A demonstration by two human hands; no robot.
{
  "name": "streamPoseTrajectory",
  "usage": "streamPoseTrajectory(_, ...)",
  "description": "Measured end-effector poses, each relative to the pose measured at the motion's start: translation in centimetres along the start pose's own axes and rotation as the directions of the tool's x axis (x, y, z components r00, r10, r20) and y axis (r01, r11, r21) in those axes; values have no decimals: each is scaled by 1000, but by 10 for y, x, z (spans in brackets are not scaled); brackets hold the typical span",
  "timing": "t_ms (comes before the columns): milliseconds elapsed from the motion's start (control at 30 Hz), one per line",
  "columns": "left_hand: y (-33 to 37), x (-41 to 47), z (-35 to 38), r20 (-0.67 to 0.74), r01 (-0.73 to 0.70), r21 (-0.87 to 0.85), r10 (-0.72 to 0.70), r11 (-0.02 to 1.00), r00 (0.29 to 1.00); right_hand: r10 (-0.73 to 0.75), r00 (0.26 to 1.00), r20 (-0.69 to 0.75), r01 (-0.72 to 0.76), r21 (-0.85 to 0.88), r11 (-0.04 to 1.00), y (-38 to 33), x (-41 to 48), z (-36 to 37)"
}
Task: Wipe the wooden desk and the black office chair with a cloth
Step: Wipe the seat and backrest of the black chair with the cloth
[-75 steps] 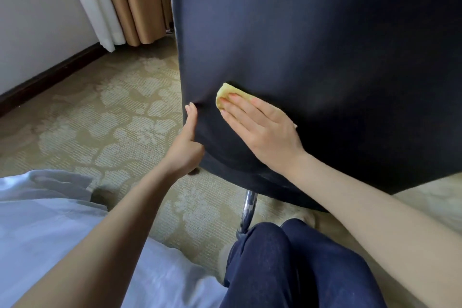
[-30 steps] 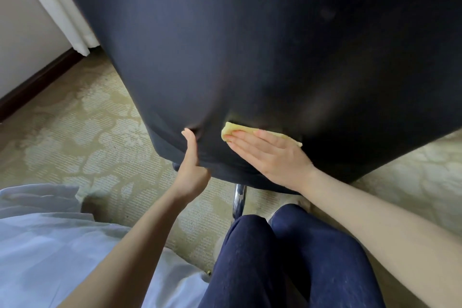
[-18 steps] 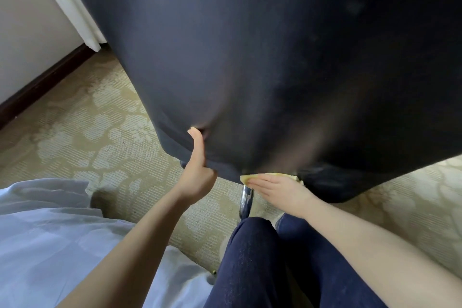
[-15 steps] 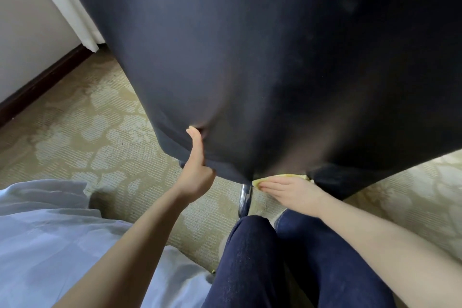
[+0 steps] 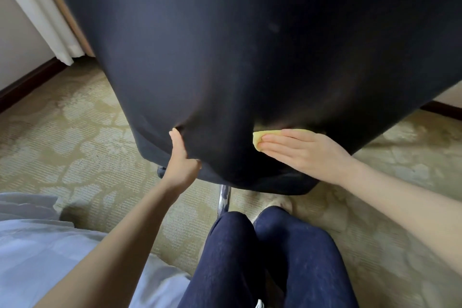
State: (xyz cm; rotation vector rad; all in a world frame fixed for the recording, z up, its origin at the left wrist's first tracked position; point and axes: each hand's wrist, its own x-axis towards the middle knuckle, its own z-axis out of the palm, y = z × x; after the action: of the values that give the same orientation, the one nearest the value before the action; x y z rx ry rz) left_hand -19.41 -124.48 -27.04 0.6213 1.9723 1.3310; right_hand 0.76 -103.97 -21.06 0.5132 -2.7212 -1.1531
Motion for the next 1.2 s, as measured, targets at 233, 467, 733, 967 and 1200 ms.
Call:
streamPoseTrajectory(233,0,-8,30,12,-42,55,41,998,999,264,924,-276,-258,58,964,25,-10,-15)
streamPoseTrajectory(467,-10,6,47,-9,-74,193,78,978,997,344,897,-278,-300,189,935,-18,-26,37)
streamPoseTrajectory(733,-19,14,56,-81,-50,256,73,966,994,168,986,16,-165,309,937,-82,-48,93)
streamPoseTrajectory(967,-17,24,45,-142,-5,305,50,952,989,235,918,320,-302,177,937,-119,-47,107)
streamPoseTrajectory(1200,2,21,20,-161,81,253,-40,964,986,61,987,145,-99,269,958,-94,-56,72)
